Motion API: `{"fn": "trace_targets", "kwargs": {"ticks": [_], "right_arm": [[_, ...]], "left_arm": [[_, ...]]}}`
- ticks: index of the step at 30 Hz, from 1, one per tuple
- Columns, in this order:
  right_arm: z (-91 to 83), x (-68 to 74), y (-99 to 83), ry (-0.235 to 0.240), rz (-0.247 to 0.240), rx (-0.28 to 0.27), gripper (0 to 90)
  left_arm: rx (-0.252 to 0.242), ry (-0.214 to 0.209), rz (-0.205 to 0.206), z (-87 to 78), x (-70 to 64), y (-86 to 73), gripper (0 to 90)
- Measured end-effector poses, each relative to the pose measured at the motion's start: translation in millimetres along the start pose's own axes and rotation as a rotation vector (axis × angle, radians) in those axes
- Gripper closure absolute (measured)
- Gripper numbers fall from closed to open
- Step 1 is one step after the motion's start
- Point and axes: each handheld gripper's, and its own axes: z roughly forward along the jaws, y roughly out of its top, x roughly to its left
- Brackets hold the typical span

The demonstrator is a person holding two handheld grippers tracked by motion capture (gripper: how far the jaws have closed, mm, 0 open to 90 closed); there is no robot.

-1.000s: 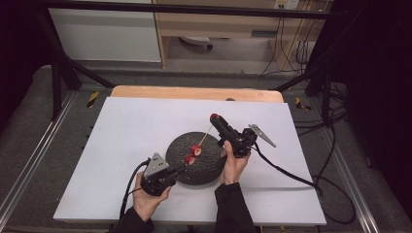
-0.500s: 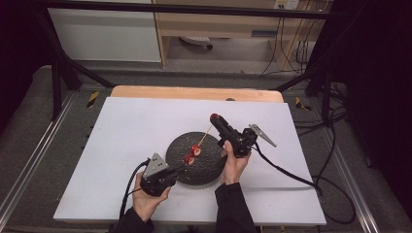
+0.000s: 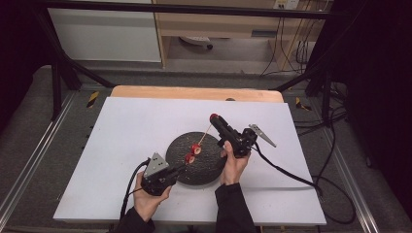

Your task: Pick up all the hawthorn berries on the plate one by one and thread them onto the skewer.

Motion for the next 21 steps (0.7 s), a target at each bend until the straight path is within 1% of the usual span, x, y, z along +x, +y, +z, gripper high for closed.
{"fn": "trace_targets", "kwargs": {"ticks": [9,15,17,21], "right_arm": [[0.5,-0.3,-3.0,0.007,0.015,-0.012,62.6],[0.8,-0.4,-7.3,0.009,0.026,-0.012,62.7],[0.7,-0.7,-8.9,0.01,0.023,-0.01,62.7],[0.5,-0.9,-12.4,0.011,0.024,-0.001,62.7]], "left_arm": [[-0.031,0.015,-0.022,7.7,-8.4,4.4,88.2],[-0.044,0.018,-0.046,13.1,-10.0,7.3,88.2],[-0.052,0.019,-0.054,14.7,-10.1,8.5,88.2],[-0.061,0.023,-0.058,17.0,-9.5,13.2,88.2]]}}
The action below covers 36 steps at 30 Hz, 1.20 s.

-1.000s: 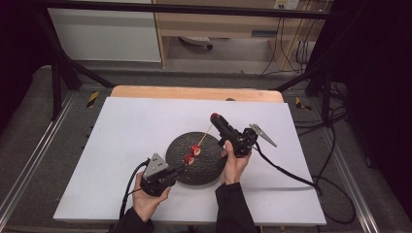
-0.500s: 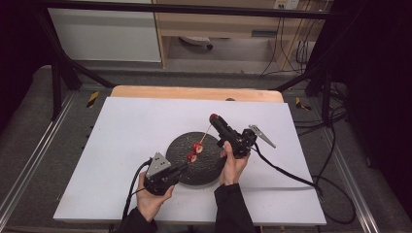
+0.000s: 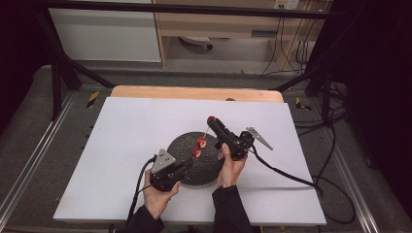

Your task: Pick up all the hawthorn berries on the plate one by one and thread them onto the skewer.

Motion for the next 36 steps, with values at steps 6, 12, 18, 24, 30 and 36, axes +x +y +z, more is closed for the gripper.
{"fn": "trace_targets", "kwargs": {"ticks": [6,12,18,24,30,36], "right_arm": [[-1.5,1.3,-2.5,0.005,0.0,0.003,62.7],[-3.9,2.7,-6.2,0.008,-0.008,0.015,62.8],[-5.1,3.4,-8.1,0.008,-0.017,0.02,62.8],[-6.0,3.8,-7.8,0.003,-0.032,0.035,62.5],[-8.6,5.3,-1.0,0.0,-0.07,0.073,54.0],[-12.8,6.3,9.8,-0.004,-0.143,0.134,40.9]], "left_arm": [[-0.01,-0.001,-0.007,3.5,0.3,5.9,88.2],[-0.013,-0.002,-0.009,7.8,1.1,10.4,88.3],[-0.013,-0.01,-0.014,9.7,2.2,12.4,88.3],[-0.012,-0.02,-0.017,10.4,4.4,12.9,88.3],[-0.011,-0.031,-0.014,8.6,5.8,12.9,88.3],[-0.003,-0.028,-0.003,5.6,10.0,11.2,88.3]]}}
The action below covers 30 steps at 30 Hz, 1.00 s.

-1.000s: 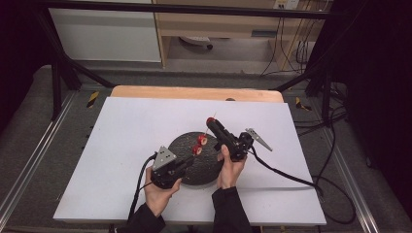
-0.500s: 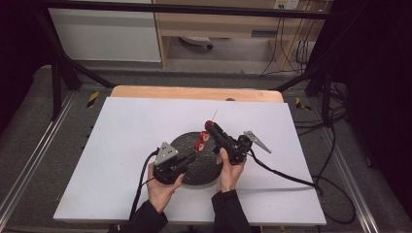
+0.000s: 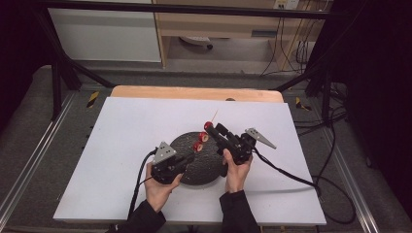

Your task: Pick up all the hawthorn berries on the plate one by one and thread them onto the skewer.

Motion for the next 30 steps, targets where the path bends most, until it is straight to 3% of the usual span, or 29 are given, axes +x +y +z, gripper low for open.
{"fn": "trace_targets", "kwargs": {"ticks": [4,14,25,30], "right_arm": [[-3.2,-1.6,5.7,0.006,-0.044,0.084,29.5],[-13.6,-7.6,11.2,-0.036,-0.233,0.32,7.8],[-34.7,-25.1,7.5,-0.071,-0.348,0.519,0.6],[-48.4,-38.1,-0.4,-0.086,-0.384,0.577,0.5]], "left_arm": [[0.013,0.002,0.003,-4.5,5.9,-2.4,88.3],[0.049,0.012,0.016,-15.9,19.9,-7.6,88.3],[0.095,0.015,0.048,-29.9,31.0,-7.3,88.3],[0.133,0.017,0.067,-31.7,36.0,-2.7,88.3]]}}
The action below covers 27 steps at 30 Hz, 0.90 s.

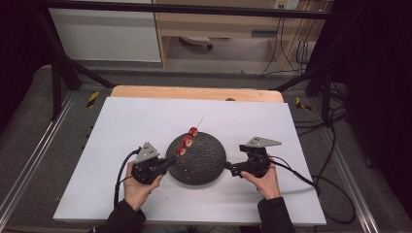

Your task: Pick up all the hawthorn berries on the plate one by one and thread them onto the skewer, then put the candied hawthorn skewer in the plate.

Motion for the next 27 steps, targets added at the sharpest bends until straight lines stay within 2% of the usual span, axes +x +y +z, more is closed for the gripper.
{"fn": "trace_targets", "kwargs": {"ticks": [12,16,23,27], "right_arm": [[-18.6,-21.1,-34.9,-0.06,-0.038,0.084,0.5],[-25.2,-25.8,-44.0,-0.051,-0.042,0.089,0.5],[-34.3,-31.9,-58.4,-0.054,-0.016,0.084,0.5],[-37.6,-32.7,-62.4,-0.062,-0.014,0.084,0.5]], "left_arm": [[0.059,0.01,0.035,-1.2,8.9,11.2,88.3],[0.079,0.01,0.046,0.9,9.0,15.4,88.2],[0.146,0.008,0.063,15.7,6.4,19.3,88.3],[0.189,0.013,0.052,27.0,5.5,17.7,88.2]]}}
